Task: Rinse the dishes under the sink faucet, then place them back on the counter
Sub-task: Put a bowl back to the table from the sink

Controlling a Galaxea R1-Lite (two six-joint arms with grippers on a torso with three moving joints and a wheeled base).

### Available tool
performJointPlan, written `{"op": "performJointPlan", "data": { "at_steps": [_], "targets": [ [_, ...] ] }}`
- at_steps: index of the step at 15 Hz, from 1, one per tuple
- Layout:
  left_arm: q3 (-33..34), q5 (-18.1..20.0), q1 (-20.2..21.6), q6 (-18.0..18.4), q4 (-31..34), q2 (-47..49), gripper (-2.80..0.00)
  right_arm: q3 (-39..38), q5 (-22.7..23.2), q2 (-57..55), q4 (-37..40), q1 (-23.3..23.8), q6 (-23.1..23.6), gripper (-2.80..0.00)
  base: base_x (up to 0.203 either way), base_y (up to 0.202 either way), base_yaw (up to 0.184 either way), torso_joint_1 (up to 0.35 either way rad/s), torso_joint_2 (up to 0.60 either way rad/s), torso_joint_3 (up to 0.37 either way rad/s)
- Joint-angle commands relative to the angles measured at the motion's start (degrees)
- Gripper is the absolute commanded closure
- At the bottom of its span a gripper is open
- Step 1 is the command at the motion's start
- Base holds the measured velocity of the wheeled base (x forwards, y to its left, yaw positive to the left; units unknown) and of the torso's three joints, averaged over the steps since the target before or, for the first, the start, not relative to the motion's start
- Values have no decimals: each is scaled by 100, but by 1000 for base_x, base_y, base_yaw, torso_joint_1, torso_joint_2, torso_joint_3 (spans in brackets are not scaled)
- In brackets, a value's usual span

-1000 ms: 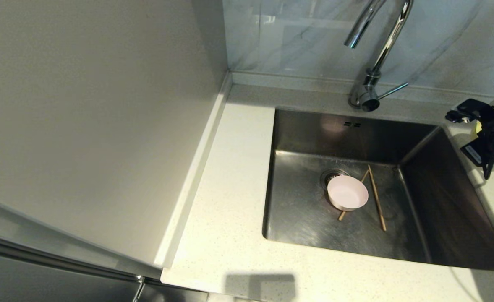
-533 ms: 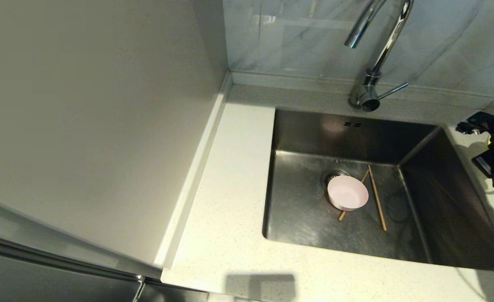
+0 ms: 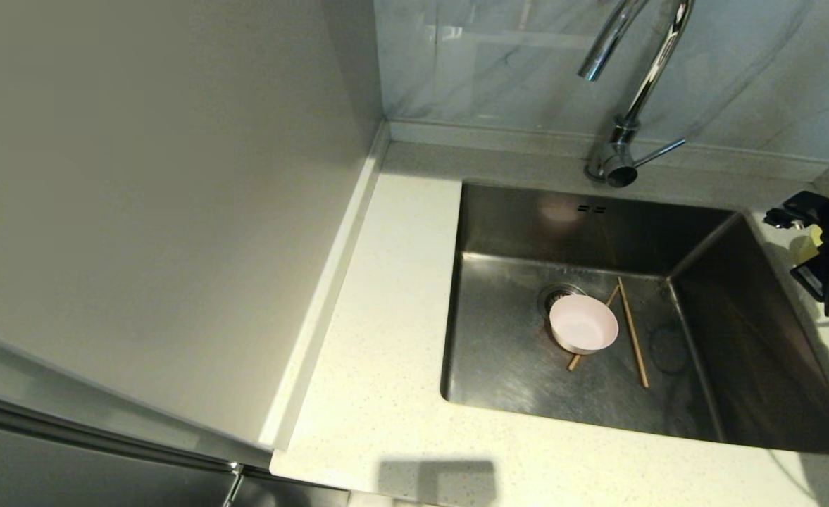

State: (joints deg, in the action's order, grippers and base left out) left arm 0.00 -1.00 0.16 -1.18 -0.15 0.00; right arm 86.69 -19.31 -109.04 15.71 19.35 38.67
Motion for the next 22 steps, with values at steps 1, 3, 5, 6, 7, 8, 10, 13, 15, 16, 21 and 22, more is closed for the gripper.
{"op": "performJointPlan", "data": {
  "at_steps": [1,3,5,6,7,8,10,13,15,16,21,22],
  "targets": [
    [0,2,2,-5,-3,-18,0,15,4,110,2,-1,18,-280,0,0,0,0,0,0],
    [0,3,2,-5,-3,-18,0,8,200,337,2,-1,-52,-280,0,0,0,0,0,0],
    [0,-6,2,-5,-3,-18,0,-55,411,688,8,-8,-137,-280,0,0,0,0,0,0],
    [0,0,2,-5,-3,-18,0,-183,642,890,5,-14,-208,-280,0,0,0,0,0,0],
    [0,-6,2,-5,-3,-18,0,-365,946,1103,-1,-44,-272,-280,0,0,0,0,0,0],
    [0,-6,2,-5,-3,-18,0,-567,1255,1302,-4,-125,-323,-280,0,0,0,0,0,0],
    [0,-6,2,-5,-3,-18,0,-1026,1515,1543,-17,-576,-481,-280,0,0,0,0,0,0],
    [0,-6,2,-5,-3,-18,0,-1387,1483,1621,-51,-1458,-807,-280,0,0,0,0,0,0],
    [0,-6,2,-5,-3,-18,0,-1459,1106,1476,-51,-2061,-1151,-280,0,0,0,0,0,0],
    [0,-6,2,-5,-3,-18,0,-1514,871,1364,-51,-2372,-1337,-280,0,0,0,0,0,0],
    [0,-6,2,-5,-3,-18,0,-1633,-91,673,-57,-3251,-2246,-280,0,0,0,0,0,0],
    [0,-6,2,-5,-3,-18,0,-1630,-199,523,-58,-3293,-2424,-280,0,0,0,0,0,0]
  ]
}}
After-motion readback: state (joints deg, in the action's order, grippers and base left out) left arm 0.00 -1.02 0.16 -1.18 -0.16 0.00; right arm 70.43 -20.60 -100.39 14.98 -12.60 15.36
